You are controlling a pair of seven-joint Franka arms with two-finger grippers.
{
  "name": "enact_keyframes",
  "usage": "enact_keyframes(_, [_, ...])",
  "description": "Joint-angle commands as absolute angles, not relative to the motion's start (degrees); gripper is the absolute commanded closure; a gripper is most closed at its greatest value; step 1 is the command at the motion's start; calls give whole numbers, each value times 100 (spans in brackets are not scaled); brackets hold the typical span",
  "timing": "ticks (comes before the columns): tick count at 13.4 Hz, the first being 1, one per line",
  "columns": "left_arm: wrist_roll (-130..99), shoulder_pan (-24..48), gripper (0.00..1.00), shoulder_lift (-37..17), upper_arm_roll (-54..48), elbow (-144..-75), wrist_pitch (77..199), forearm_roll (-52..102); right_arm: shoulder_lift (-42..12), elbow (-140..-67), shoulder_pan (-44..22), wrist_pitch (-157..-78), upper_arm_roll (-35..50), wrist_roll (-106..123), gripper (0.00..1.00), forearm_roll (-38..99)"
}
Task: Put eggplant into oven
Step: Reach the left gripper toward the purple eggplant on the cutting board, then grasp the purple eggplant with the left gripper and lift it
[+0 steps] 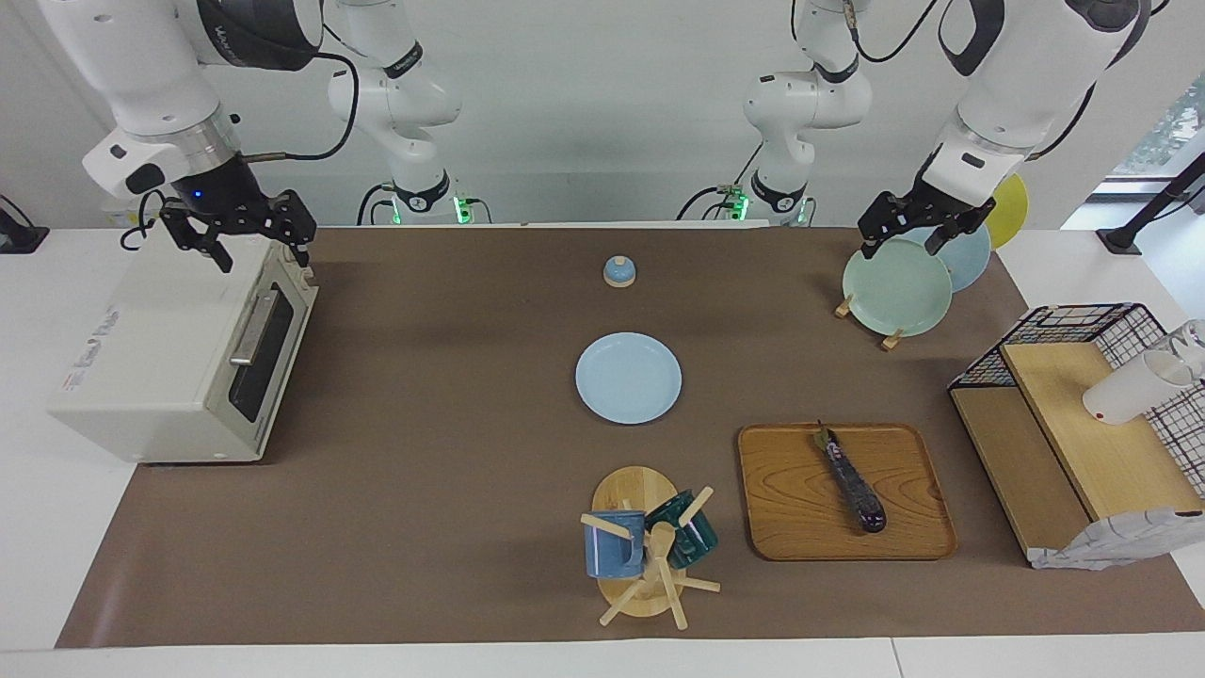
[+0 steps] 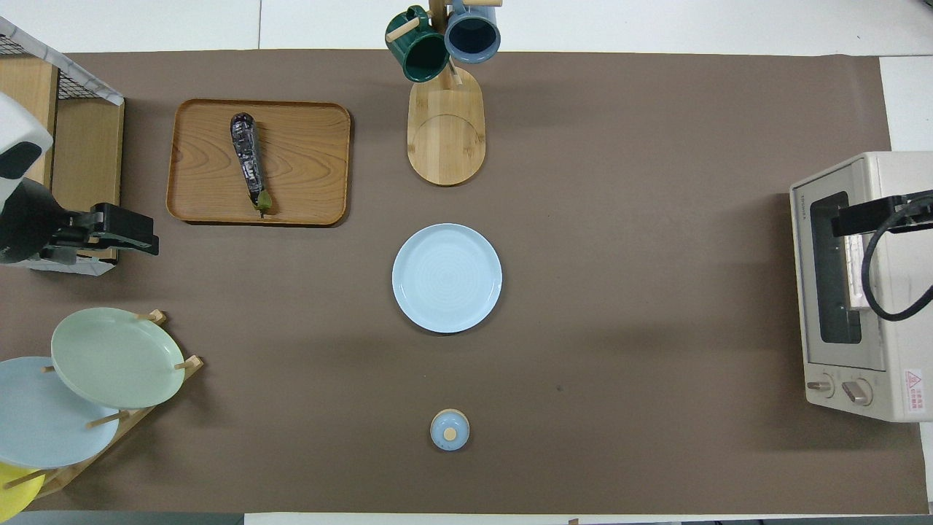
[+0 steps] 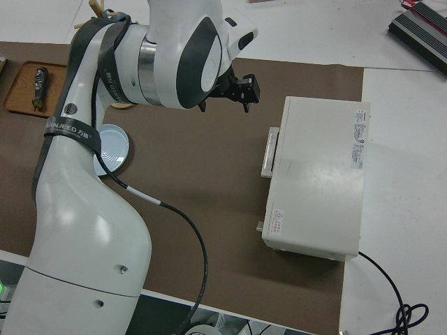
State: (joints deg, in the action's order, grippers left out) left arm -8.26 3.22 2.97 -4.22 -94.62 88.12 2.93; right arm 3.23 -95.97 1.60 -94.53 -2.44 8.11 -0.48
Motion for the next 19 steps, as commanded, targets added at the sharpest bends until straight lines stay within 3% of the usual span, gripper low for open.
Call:
enact_keyframes(1, [-817,281,0,281,-431,-9413,8868,334,369,-9650,193,-9527,-211,721,0,-26])
enact_keyframes(8, [-888,281,0,151,-431,-9475,9324,334,369,-9650,193,-9519,-211,729,0,-26])
enact_keyframes(11, [-888,281,0,-499,-431,-9291,9702,360,387,-9703,211,-9527,-228,913,0,-18])
enact_keyframes(14, [-888,343,0,-1543,-431,-8633,9851,360,439,-9729,71,-9405,-176,1178,0,-9])
enact_keyframes(15, [-888,343,0,-1817,-431,-8561,10122,352,474,-9877,149,-9500,-184,1491,8,-9])
enact_keyframes(16, [-896,343,0,-1985,-431,-8569,10551,369,596,-10114,202,-9614,-237,1833,81,0])
enact_keyframes(17, [-896,360,0,-2239,-431,-8569,10825,360,693,-10412,220,-9824,-246,1811,100,-26])
enact_keyframes(19, [-905,509,0,-2836,-431,-8351,11212,334,974,-11176,543,-10376,-255,1452,100,-18])
